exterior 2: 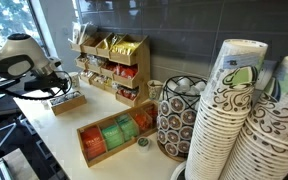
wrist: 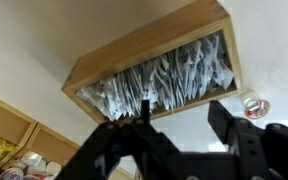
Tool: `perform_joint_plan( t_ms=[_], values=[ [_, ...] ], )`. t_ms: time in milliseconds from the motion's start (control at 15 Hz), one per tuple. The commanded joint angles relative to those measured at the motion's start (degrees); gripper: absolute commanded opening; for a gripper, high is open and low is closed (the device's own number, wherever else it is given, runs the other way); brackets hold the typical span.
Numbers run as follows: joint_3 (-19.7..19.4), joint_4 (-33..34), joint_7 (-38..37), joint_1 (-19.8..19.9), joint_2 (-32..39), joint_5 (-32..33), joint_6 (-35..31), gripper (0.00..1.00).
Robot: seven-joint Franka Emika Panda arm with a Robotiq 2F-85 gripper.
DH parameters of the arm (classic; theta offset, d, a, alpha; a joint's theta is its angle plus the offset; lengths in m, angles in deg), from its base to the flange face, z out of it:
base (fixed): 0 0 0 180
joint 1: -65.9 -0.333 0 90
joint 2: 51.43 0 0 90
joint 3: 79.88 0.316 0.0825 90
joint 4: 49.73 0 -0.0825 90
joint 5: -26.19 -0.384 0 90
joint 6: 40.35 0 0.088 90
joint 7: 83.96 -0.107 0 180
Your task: Remove the sachet from the wooden box
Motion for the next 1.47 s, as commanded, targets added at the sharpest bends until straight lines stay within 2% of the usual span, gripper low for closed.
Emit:
perform_joint_plan(
  t_ms=[0, 67, 133, 267, 400, 467, 600, 733, 867, 1400],
  values=[
    [-0.2, 0.0, 0.5, 0.1, 0.6, 0.2, 0.2, 0.55],
    [-0.2, 0.0, 0.3, 0.3, 0.8, 0.4, 0.4, 0.4],
    [-0.3, 0.0, 0.5, 0.3, 0.9, 0.3, 0.4, 0.34],
    [-0.3, 0.0, 0.6, 0.4, 1.3, 0.3, 0.3, 0.17],
    [-0.5, 0.0, 0.8, 0.4, 1.9, 0.1, 0.0, 0.18],
    [-3.9, 0.0, -1.2, -2.7, 2.3, 2.7, -0.4, 0.44],
    [-5.1, 0.1, -0.7, -3.5, 2.9, 3.1, -0.4, 0.43],
    [-6.3, 0.1, -0.6, -4.2, 3.0, 3.3, -0.6, 0.12],
    [-7.1, 0.1, -0.5, -4.7, 3.2, 3.5, -0.6, 0.02],
    [-7.8, 0.6, -1.1, -5.0, 2.8, 5.1, 0.2, 0.0]
  ],
)
